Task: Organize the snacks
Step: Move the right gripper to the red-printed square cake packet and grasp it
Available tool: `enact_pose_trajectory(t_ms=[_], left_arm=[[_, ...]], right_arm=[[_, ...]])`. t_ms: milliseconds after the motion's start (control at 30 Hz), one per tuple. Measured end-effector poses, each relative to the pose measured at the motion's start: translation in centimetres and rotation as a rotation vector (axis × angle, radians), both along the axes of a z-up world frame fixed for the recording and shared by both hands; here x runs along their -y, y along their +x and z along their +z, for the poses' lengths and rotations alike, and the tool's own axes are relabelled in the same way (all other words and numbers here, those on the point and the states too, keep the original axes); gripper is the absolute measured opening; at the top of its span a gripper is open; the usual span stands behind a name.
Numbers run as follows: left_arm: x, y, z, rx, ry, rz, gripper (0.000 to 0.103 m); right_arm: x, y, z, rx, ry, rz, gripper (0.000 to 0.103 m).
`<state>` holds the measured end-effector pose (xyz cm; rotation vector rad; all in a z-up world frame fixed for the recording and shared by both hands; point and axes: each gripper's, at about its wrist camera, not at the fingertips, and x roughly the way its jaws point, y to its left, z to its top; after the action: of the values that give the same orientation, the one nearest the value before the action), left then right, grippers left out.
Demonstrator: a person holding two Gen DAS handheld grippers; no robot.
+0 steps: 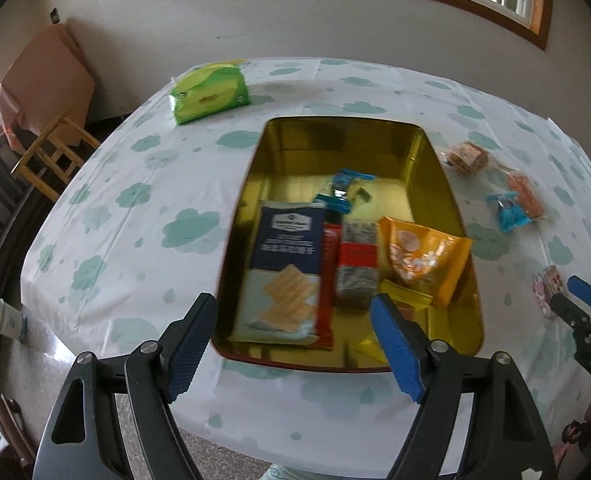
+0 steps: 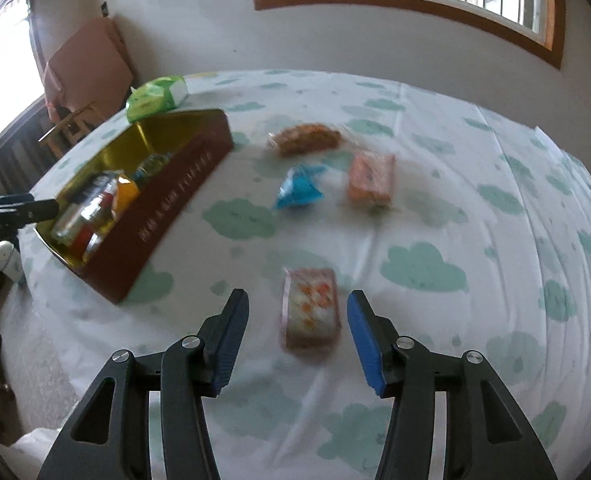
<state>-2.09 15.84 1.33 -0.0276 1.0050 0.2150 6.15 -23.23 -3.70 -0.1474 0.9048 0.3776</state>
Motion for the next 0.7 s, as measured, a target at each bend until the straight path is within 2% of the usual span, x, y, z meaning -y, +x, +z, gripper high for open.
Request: enact_pose_trajectory(t_ms=[433,500,600,700], left_arm=[[4.7,1.7,-0.4,-0.026,-0.001,-0.092,0.076],[5.6,2.0,-0.3,-0.025,0.006,-0.110,0.076],[7.1,2.7,-0.2,-0.025,0.011,-0.138,0.076],[8.5,3.4,-0.3,-0.030,0.012,-0.157,0.076]], right_arm=[[-1.7,1.4,-2.5,-0.010,-0.022,-0.001,0.052],[-2.2,1.4,-2.6,0.002,-0.038,0.008,0.050],[-2.9,1.2,-2.7,0.017,-0.052,0.019,0.038],[-2.9,1.0,-2.7,0.020,-0.042,0.025,0.034]])
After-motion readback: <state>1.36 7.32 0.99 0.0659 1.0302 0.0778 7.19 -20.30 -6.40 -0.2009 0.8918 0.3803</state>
